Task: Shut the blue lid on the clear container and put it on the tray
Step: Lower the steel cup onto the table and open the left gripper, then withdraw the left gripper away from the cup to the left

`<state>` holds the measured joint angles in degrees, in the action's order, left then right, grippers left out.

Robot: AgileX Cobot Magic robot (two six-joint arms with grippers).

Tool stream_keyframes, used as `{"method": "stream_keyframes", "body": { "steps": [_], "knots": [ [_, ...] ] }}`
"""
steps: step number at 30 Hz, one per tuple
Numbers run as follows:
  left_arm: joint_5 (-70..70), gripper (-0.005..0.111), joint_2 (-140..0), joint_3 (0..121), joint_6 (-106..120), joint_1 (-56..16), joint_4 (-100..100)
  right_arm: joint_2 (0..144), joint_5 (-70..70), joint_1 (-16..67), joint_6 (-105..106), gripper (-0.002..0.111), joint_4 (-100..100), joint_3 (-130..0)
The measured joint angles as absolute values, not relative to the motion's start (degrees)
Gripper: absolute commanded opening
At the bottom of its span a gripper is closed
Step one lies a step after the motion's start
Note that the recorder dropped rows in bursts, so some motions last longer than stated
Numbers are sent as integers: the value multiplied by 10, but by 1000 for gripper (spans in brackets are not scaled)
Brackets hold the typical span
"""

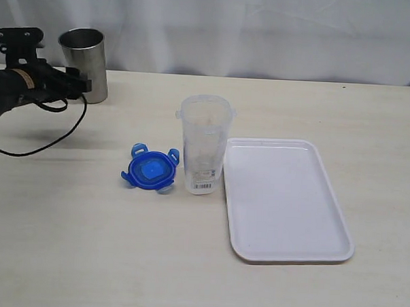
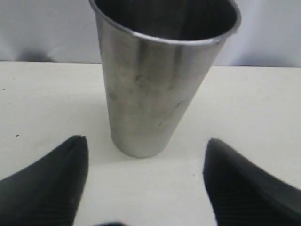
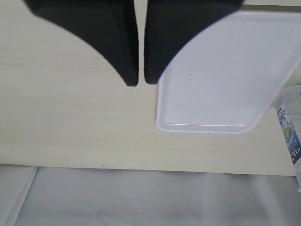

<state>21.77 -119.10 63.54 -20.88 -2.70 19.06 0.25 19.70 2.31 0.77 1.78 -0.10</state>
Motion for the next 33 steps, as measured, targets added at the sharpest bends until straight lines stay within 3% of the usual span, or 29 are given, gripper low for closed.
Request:
{"method": "stream_keyframes", "body": {
  "steps": [8, 13, 25, 29, 33],
  "knots": [
    [157, 16, -1072, 502, -224, -27, 231, 2, 198, 23, 8, 5, 18, -1],
    [130, 16, -1044, 461, -259, -27, 232, 2, 198, 23, 8, 5, 18, -1],
    [-25, 15, -1011, 486, -262, -27, 235, 2, 198, 23, 8, 5, 18, -1],
    [-112, 2, -985, 538, -221, -27, 235, 2, 198, 23, 8, 5, 18, -1],
    [-198, 0, -967, 586, -138, -27, 235, 2, 198, 23, 8, 5, 18, -1]
  ]
}}
